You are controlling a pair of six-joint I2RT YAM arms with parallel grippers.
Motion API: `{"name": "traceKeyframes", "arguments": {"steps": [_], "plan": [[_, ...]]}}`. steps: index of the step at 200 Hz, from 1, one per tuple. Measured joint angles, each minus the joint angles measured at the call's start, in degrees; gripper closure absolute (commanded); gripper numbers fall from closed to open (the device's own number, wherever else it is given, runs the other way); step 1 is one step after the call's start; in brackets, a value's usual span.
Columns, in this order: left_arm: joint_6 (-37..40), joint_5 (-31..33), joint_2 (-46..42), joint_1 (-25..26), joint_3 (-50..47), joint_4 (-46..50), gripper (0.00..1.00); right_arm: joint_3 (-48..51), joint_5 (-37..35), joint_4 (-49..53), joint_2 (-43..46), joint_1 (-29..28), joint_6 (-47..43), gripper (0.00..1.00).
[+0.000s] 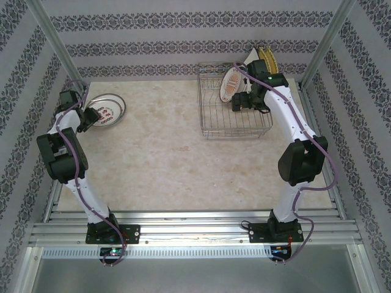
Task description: Unload the plates from the dish rack
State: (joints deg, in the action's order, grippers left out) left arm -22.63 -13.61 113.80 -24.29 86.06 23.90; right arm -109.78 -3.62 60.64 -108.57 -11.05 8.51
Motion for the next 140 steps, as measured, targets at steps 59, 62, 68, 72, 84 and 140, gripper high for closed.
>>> {"name": "traceKeyframes", "arguments": {"steps": [59, 62, 68, 72, 84, 140], "plan": [[1.5, 0.8, 3.5, 0.7, 3.5, 1.9, 0.46, 0.0, 0.0, 0.0, 0.0, 0.0, 0.0, 0.02], [1.5, 0.8, 3.7, 0.8, 3.5, 1.9, 0.46, 0.0, 0.0, 0.0, 0.0, 0.0, 0.0, 0.02], [1.5, 0.8, 4.2, 1.0, 3.5, 2.2, 0.45, 0.0, 0.0, 0.0, 0.0, 0.0, -0.1, 0.02], [1.6, 0.8, 4.6, 1.1, 3.6, 2.3, 0.45, 0.0, 0.0, 0.0, 0.0, 0.0, -0.2, 0.02], [1.7, 0.8, 5.5, 1.5, 3.9, 2.6, 0.45, 0.0, 0.0, 0.0, 0.0, 0.0, -0.2, 0.02], [1.9, 1.9, 8.4, 3.0, 7.3, 4.0, 0.41, 0.3, 0.0, 0.0, 0.0, 0.0, -0.4, 0.02]]}}
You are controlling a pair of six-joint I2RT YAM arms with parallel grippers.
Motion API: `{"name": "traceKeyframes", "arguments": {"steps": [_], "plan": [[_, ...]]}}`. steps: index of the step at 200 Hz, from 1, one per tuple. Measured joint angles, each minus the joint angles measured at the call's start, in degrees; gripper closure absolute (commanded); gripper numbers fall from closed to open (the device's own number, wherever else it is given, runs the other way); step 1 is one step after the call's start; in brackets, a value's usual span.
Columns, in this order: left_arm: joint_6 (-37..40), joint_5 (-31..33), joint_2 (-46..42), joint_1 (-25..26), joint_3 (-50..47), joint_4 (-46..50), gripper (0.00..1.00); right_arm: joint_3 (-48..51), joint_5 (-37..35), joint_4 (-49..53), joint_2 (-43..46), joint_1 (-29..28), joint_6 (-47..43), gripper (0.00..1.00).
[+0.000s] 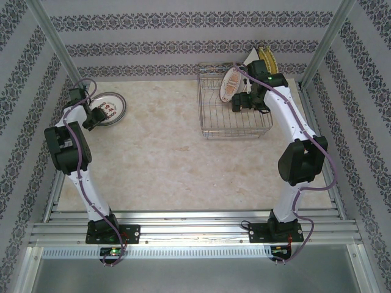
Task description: Unload the plates from the dish rack
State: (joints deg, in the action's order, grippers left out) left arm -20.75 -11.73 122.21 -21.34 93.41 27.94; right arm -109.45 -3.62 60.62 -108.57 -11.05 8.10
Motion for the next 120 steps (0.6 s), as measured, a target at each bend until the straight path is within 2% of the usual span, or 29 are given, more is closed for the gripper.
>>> {"name": "traceKeyframes", "arguments": {"steps": [18, 48, 52, 84, 120], "plan": [[0.7, 0.5, -0.1, 0.3, 0.1, 0.2, 0.33, 0.1, 0.0, 0.0, 0.0, 0.0, 0.0, 0.02], [2.6, 2.5, -2.3, 0.9, 0.1, 3.3, 0.08, 0.1, 0.0, 0.0, 0.0, 0.0, 0.0, 0.02], [3.2, 2.9, -3.0, 1.1, 0.1, 3.8, 0.00, 0.1, 0.0, 0.0, 0.0, 0.0, 0.0, 0.02], [6.3, 5.4, -9.7, 3.8, 2.1, 10.1, 0.00, -3.0, 0.2, -0.1, -0.7, -0.3, 0.0, 0.02], [10.1, 6.2, -10.7, 10.6, 12.5, 19.6, 0.00, -15.0, -0.9, -1.6, -7.3, -1.8, 0.5, 0.02]]}}
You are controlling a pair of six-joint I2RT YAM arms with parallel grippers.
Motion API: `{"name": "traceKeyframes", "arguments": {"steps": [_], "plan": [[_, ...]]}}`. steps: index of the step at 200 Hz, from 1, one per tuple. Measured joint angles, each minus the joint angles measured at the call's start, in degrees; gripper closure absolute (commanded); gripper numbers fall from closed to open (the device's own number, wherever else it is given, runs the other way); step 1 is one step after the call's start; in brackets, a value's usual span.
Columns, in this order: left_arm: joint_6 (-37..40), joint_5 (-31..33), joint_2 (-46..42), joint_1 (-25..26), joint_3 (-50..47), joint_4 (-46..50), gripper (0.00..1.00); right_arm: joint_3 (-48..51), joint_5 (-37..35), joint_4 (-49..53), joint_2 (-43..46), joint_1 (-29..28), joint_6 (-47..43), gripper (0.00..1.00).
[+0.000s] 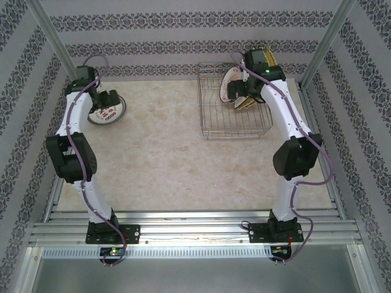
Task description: Unload the plates from the dish rack
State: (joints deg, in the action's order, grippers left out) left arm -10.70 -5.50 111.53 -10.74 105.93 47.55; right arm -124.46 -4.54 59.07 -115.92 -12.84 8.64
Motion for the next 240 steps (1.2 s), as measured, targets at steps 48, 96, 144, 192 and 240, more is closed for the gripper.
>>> {"name": "traceKeyframes", "arguments": {"steps": [48, 96, 144, 192, 240], "plan": [[1.8, 0.2, 4.6, 7.5, 12.0, 12.3, 0.00, -19.6, -4.6, -0.6, -15.3, -1.7, 2.0, 0.05], [2.4, 1.7, 9.3, 9.6, 17.4, 18.6, 0.00, -28.2, -8.4, -1.1, -25.2, -1.6, 3.6, 0.10], [2.6, 2.6, 9.7, 10.5, 17.5, 19.8, 0.00, -28.8, -8.4, -2.9, -28.9, -0.9, 5.0, 0.21], [2.6, 3.2, 9.7, 11.0, 17.9, 19.8, 0.00, -32.4, -6.6, -6.4, -32.4, -0.1, 6.7, 0.44], [2.6, 3.7, 9.7, 11.5, 17.9, 19.8, 0.00, -33.8, -6.4, -9.5, -34.4, 0.0, 7.9, 0.65]]}}
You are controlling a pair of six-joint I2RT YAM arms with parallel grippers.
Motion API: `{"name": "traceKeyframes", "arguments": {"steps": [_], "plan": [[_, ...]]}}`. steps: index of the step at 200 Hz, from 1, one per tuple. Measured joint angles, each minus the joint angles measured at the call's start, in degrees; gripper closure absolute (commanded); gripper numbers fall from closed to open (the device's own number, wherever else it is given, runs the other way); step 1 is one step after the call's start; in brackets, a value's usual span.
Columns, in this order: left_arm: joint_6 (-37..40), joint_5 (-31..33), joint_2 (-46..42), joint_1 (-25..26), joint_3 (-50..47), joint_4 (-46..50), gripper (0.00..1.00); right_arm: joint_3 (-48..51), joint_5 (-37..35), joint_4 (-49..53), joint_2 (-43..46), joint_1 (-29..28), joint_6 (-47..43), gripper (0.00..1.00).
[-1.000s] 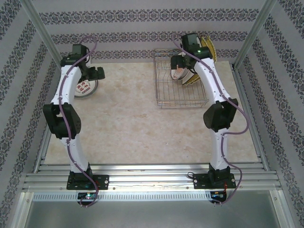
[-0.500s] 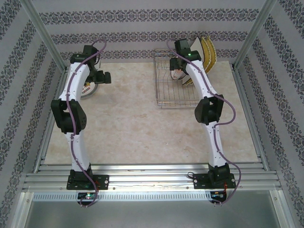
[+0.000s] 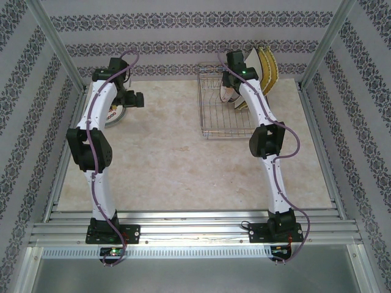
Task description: Unload the plates from the dish rack
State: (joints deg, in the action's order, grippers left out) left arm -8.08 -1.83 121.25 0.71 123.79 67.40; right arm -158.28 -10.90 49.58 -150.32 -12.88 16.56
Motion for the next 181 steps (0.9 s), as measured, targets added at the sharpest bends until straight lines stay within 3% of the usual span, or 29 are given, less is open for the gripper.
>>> {"name": "traceKeyframes", "arguments": {"steps": [37, 70, 181], "plan": [[0.0, 0.2, 0.0, 0.0, 0.0, 0.0, 0.00, -0.2, 0.0, -0.7, -0.1, 0.0, 0.4, 0.80], [0.0, 0.2, 0.0, 0.0, 0.0, 0.0, 0.00, -0.2, -1.7, -0.1, -0.1, 0.2, -0.1, 1.00], [0.2, 0.2, 0.0, 0.0, -0.1, -0.1, 0.00, 1.3, -6.1, 3.7, 6.6, -0.9, -2.7, 1.00]]}}
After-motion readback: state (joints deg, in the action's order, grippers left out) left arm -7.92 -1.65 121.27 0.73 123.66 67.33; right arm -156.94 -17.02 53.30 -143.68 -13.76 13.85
